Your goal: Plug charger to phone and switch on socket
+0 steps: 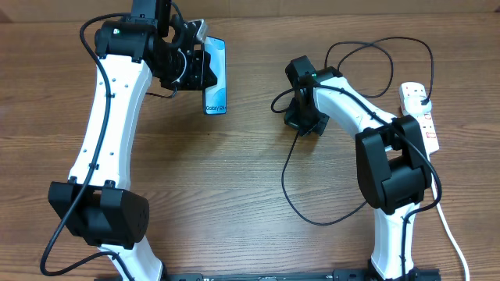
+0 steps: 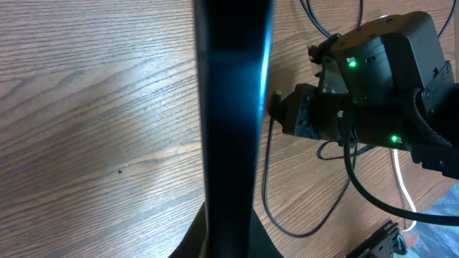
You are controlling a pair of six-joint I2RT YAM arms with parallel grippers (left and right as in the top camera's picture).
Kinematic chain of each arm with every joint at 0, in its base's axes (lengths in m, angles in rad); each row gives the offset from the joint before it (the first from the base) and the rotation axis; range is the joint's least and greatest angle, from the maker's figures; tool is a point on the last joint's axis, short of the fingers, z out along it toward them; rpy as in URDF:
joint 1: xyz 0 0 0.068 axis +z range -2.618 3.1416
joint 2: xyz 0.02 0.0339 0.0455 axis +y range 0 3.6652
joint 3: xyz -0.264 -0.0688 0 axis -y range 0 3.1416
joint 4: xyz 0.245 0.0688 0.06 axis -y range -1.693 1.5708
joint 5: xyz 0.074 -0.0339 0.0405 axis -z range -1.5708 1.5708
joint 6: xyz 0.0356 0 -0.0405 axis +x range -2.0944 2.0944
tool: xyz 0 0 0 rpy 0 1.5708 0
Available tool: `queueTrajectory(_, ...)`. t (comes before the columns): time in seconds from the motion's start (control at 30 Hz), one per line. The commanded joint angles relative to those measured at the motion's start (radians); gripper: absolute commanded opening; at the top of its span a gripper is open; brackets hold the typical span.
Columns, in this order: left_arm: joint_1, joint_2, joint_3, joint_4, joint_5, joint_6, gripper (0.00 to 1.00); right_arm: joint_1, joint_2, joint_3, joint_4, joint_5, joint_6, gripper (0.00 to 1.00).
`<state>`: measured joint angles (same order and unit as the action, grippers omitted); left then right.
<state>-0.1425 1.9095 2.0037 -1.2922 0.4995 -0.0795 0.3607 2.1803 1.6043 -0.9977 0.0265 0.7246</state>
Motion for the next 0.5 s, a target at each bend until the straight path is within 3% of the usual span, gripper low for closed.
queueTrajectory(0.0, -0.003, -0.005, 0.012, 0.011, 0.015, -0.01, 0.04, -0.003, 0.04, 0.003, 0.009, 0.005, -0.048, 0.04)
queueTrajectory(0.1, -0.003, -0.005, 0.012, 0.031, 0.071, 0.012, 0.04, -0.003, 0.002, 0.015, 0.021, -0.001, -0.08, 0.04)
queueTrajectory(0.2, 0.001, -0.005, 0.012, 0.103, 0.302, 0.12, 0.04, -0.003, -0.089, 0.015, 0.06, -0.069, -0.182, 0.04)
queueTrajectory(0.3, 0.018, -0.005, 0.012, 0.225, 0.493, 0.132, 0.04, -0.003, -0.186, 0.015, 0.076, -0.129, -0.249, 0.04)
queueTrajectory(0.33, 0.034, -0.005, 0.012, 0.325, 0.613, 0.122, 0.04, -0.003, -0.248, 0.014, 0.081, -0.17, -0.294, 0.04)
queueTrajectory(0.43, 0.062, -0.005, 0.012, 0.499, 0.742, 0.031, 0.04, -0.002, -0.338, 0.014, 0.078, -0.223, -0.35, 0.04)
queueTrajectory(0.47, 0.081, -0.005, 0.012, 0.616, 0.767, -0.076, 0.04, -0.002, -0.392, 0.014, 0.072, -0.267, -0.384, 0.04)
